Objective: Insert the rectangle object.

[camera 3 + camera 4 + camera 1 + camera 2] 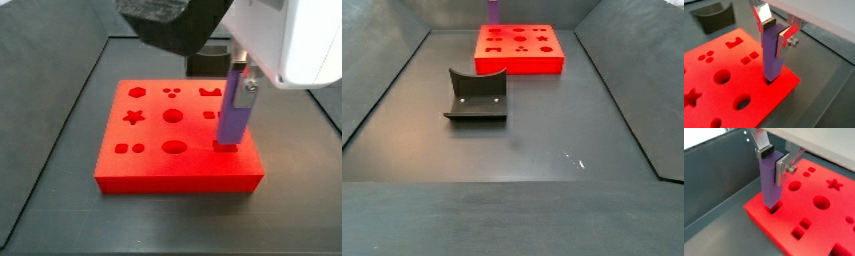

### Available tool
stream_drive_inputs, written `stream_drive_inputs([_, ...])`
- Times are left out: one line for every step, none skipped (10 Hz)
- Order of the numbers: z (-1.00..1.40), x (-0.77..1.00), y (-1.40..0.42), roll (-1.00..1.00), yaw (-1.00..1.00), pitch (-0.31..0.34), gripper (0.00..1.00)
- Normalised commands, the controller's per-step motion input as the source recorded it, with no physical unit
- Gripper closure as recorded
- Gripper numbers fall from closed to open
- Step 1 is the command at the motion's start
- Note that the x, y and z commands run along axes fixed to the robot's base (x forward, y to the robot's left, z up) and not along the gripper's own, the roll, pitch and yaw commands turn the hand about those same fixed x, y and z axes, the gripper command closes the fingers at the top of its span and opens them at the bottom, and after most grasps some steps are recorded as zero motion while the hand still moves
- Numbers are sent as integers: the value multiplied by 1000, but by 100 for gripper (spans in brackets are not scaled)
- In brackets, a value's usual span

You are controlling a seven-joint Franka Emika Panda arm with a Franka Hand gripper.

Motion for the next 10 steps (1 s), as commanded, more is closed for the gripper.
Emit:
stream_drive_inputs([14,106,-43,216,-180,43,100])
stream_drive_inputs([0,46,-86,340,-106,43,100])
stream_drive_inputs([-31,3,-149,420,-120,59,100])
stream_drive_inputs([0,0,-189,360,-100,76,100])
stream_drive_inputs([0,60,-89,187,-117,89,100])
stream_drive_inputs([-100,43,-40,107,-97,20,100])
stream_drive_inputs([-151,111,0,106,-66,14,100])
stream_drive_inputs([-169,171,0,146,-66,26,100])
stream_drive_inputs([-149,6,0,136,-129,44,100])
stream_drive_inputs([-111,0,0,94,-106,7,100])
